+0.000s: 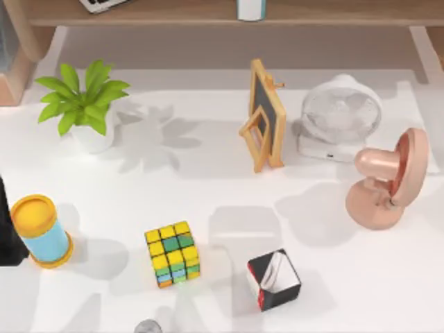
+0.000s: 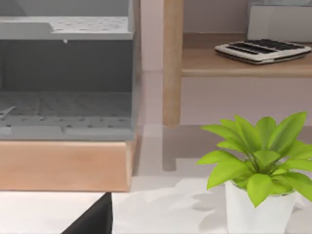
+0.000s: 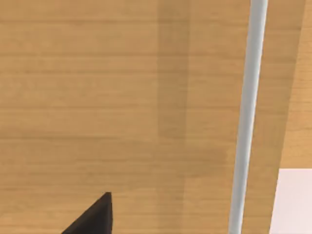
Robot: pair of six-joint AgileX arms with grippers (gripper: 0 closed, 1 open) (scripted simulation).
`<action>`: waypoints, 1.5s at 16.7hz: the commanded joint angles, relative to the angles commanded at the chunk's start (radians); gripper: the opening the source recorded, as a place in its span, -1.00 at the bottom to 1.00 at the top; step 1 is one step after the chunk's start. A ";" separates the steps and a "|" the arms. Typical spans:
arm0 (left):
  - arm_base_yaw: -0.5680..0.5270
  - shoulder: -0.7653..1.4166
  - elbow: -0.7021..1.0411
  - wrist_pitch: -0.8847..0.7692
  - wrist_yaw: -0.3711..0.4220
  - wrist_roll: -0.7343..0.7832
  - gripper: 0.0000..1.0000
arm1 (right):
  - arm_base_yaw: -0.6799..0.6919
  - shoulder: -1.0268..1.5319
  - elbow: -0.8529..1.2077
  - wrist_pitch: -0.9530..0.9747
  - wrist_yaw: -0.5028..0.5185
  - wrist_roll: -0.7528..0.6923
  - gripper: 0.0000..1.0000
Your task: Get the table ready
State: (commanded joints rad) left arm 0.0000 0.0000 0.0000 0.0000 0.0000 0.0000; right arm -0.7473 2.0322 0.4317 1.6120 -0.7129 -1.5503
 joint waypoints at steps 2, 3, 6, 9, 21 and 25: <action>0.000 0.000 0.000 0.000 0.000 0.000 1.00 | 0.011 0.005 0.015 -0.009 0.010 -0.001 1.00; 0.000 0.000 0.000 0.000 0.000 0.000 1.00 | 0.023 0.011 0.032 -0.020 0.022 -0.001 1.00; 0.000 0.000 0.000 0.000 0.000 0.000 1.00 | 0.056 0.027 0.078 -0.051 0.055 -0.002 1.00; 0.000 0.000 0.000 0.000 0.000 0.000 1.00 | 0.058 0.029 0.081 -0.053 0.058 -0.002 1.00; 0.000 0.000 0.000 0.000 0.000 0.000 1.00 | 0.058 0.029 0.081 -0.053 0.058 -0.002 -0.66; 0.000 0.000 0.000 0.000 0.000 0.000 1.00 | 0.058 0.029 0.081 -0.053 0.058 -0.002 -1.00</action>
State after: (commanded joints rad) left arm 0.0000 0.0000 0.0000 0.0000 0.0000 0.0000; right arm -0.6888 2.0607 0.5131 1.5589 -0.6554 -1.5528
